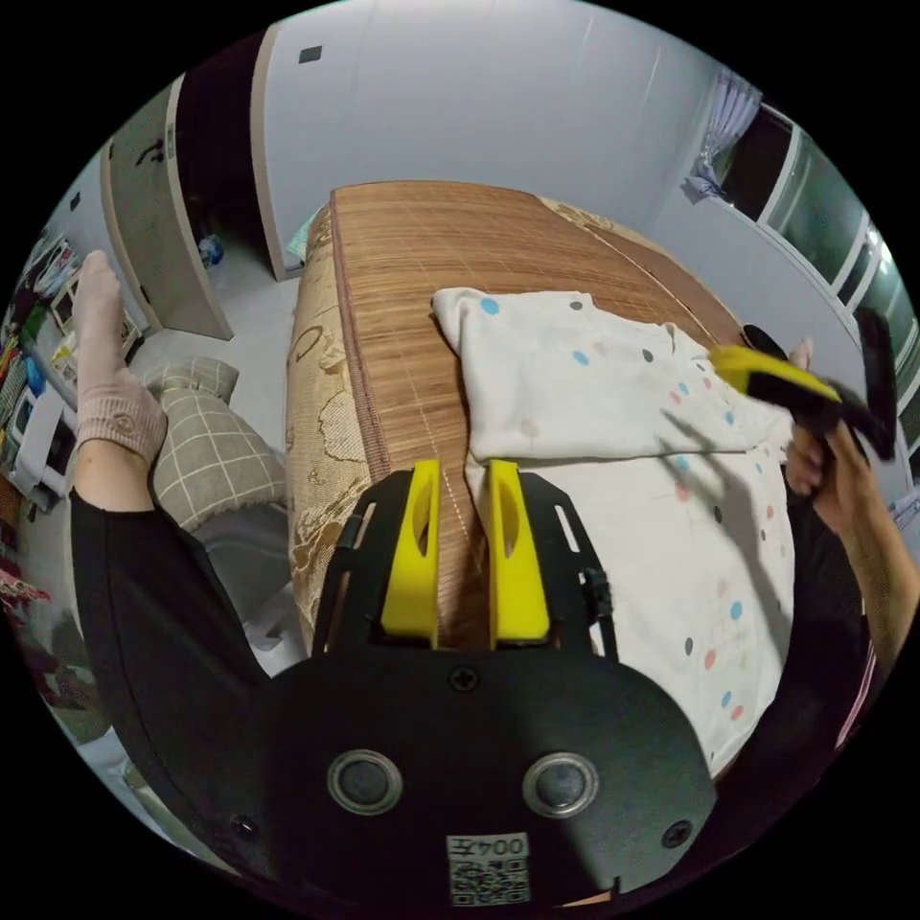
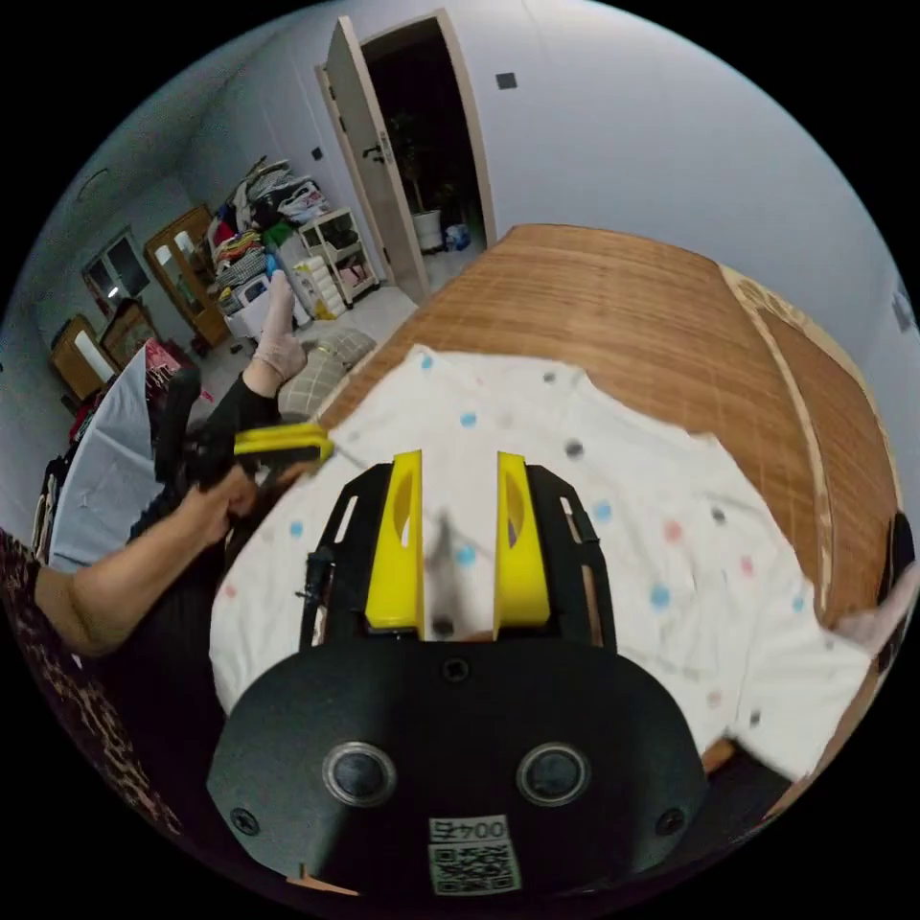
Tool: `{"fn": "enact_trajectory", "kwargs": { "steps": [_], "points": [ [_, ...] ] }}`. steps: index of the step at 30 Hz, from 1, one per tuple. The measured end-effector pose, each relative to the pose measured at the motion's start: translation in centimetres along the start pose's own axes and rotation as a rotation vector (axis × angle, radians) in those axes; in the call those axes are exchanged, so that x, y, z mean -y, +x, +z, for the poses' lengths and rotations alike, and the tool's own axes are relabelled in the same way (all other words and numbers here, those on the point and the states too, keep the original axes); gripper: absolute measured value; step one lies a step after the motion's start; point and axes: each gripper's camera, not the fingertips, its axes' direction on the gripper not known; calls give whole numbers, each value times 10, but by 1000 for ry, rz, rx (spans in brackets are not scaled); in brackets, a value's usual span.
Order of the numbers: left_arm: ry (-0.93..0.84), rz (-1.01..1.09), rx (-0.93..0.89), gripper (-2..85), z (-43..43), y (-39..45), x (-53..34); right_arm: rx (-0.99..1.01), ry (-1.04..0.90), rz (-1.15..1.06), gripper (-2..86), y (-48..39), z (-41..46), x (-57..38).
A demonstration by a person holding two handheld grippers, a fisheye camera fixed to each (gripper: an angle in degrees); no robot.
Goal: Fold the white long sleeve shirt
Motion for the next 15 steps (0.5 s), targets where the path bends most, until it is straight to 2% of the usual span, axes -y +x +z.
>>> {"fn": "enact_trajectory", "kwargs": {
  "steps": [3,8,15],
  "points": [
    [18,-30,-5,120,-5,6,-6,-81,-25,110,134,15,-32,-78],
    [83,-25,20,121,-22,32,-23,-170,-106,265,126,39,-42,-157],
    [40,205,-1,98,-35,137,-32,-172,-123,362,106,76,-47,-187]
  ]
}}
